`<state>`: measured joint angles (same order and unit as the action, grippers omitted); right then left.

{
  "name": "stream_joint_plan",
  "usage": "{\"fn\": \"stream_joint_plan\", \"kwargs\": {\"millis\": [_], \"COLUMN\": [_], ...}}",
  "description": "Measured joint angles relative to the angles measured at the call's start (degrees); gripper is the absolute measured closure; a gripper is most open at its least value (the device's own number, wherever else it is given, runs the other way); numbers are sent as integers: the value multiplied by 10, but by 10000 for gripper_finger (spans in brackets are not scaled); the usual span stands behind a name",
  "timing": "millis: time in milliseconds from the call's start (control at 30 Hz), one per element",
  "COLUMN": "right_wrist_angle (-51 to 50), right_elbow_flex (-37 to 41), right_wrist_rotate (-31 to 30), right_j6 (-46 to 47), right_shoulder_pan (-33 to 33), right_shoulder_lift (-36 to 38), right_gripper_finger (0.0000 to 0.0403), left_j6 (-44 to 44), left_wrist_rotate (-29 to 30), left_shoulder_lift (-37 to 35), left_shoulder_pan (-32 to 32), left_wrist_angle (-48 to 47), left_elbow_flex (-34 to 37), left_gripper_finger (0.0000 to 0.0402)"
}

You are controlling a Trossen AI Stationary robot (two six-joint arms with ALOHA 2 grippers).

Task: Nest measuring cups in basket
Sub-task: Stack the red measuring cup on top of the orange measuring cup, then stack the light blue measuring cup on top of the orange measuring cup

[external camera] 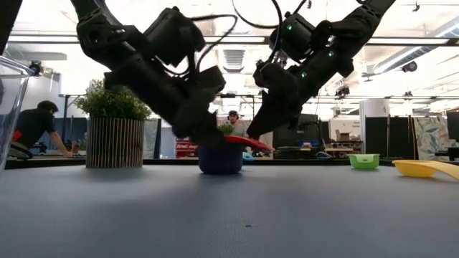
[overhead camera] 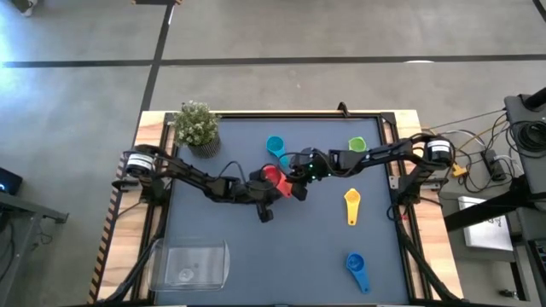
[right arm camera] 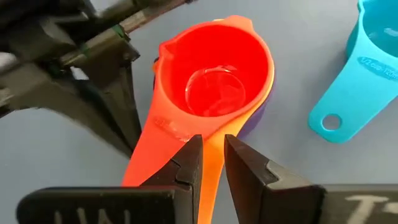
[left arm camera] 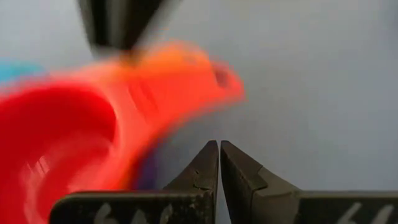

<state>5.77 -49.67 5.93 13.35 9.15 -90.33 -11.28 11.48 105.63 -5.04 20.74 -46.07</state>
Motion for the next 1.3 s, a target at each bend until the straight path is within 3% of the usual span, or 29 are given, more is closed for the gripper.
{"fn": "stream_joint_plan", "kwargs": {"millis": [100, 233, 467, 667, 833, 967, 1300], "right_wrist_angle": [1, -7, -9, -7, 15, 34, 107], "right_elbow_flex": [0, 1, 2, 2, 2, 2, 3], "right_wrist_rotate": [-24, -86, -88, 3, 76, 110, 106], "right_j6": [-13, -28, -44, -41, -34, -27, 4], "right_shoulder_pan": [1, 8, 43, 98, 142, 159, 168], "right_shoulder_lift": [21, 44, 55, 45, 32, 14, -57], "right_gripper_finger": [346, 346, 346, 346, 344, 315, 200], "left_j6": [-6, -13, -17, -42, -50, -48, -43], "left_wrist_rotate": [-40, -46, -23, 87, 120, 121, 141], "left_shoulder_lift": [-17, -52, -156, -279, -358, -401, -446], "left_shoulder_pan": [-1, -3, -23, -56, -70, -70, -70], "left_wrist_angle": [-61, -91, -108, -93, -31, 22, 67], "left_elbow_flex": [0, 6, 53, 136, 205, 250, 289], "left_gripper_finger": [401, 401, 401, 401, 401, 401, 401]}}
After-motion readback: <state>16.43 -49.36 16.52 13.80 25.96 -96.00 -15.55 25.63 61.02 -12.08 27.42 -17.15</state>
